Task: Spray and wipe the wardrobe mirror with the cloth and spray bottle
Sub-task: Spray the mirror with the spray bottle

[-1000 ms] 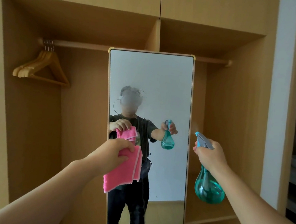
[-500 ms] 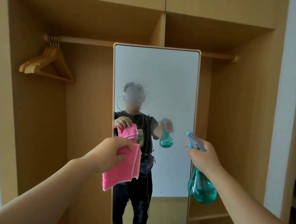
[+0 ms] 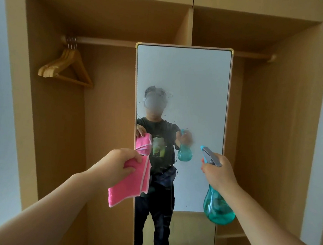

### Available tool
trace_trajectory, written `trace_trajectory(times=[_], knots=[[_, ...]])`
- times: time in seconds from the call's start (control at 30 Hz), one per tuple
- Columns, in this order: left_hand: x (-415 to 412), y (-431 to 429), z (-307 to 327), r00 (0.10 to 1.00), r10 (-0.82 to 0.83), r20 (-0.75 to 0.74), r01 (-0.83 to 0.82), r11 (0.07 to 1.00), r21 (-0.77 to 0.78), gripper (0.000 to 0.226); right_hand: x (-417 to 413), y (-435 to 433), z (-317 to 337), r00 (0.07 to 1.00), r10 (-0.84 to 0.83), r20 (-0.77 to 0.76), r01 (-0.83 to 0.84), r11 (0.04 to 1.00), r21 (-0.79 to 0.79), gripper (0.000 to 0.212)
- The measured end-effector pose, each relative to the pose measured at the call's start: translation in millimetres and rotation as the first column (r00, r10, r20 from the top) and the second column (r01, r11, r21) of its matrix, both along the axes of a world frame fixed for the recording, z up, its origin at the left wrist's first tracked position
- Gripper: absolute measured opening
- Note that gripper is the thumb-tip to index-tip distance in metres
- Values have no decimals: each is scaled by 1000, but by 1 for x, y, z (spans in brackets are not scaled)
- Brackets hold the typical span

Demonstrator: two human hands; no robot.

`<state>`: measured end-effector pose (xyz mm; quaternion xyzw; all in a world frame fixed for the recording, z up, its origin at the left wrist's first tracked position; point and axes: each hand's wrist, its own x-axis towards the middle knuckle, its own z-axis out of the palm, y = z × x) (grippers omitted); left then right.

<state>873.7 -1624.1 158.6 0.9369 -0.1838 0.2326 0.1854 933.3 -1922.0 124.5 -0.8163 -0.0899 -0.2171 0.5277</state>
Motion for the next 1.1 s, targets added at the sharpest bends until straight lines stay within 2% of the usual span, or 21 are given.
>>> trace_trajectory(times=[0.2, 0.43, 0.63, 0.73, 0.83, 1.1], knots=[[-6, 11, -3, 999, 35, -2, -35, 999, -28, 27, -3, 18, 0, 996, 83, 18, -84, 995, 44, 24], [-16, 32, -5, 997, 76, -13, -76, 997, -18, 26, -6, 53, 4, 990, 140, -5, -140, 990, 23, 25], [-24, 49, -9, 995, 96, -12, -96, 995, -6, 25, -9, 71, 2, 987, 159, 36, -161, 984, 77, 10], [-27, 52, -11, 995, 98, -14, -99, 995, -11, 25, -7, 74, -2, 990, 139, 32, -141, 988, 67, 15], [-27, 53, -13, 995, 99, -23, -99, 995, -19, 27, -8, 74, -7, 990, 137, 29, -138, 987, 77, 8], [-23, 50, -28, 994, 84, -69, -86, 996, -29, 26, -14, 73, -29, 981, 190, -30, -189, 981, 44, 26]])
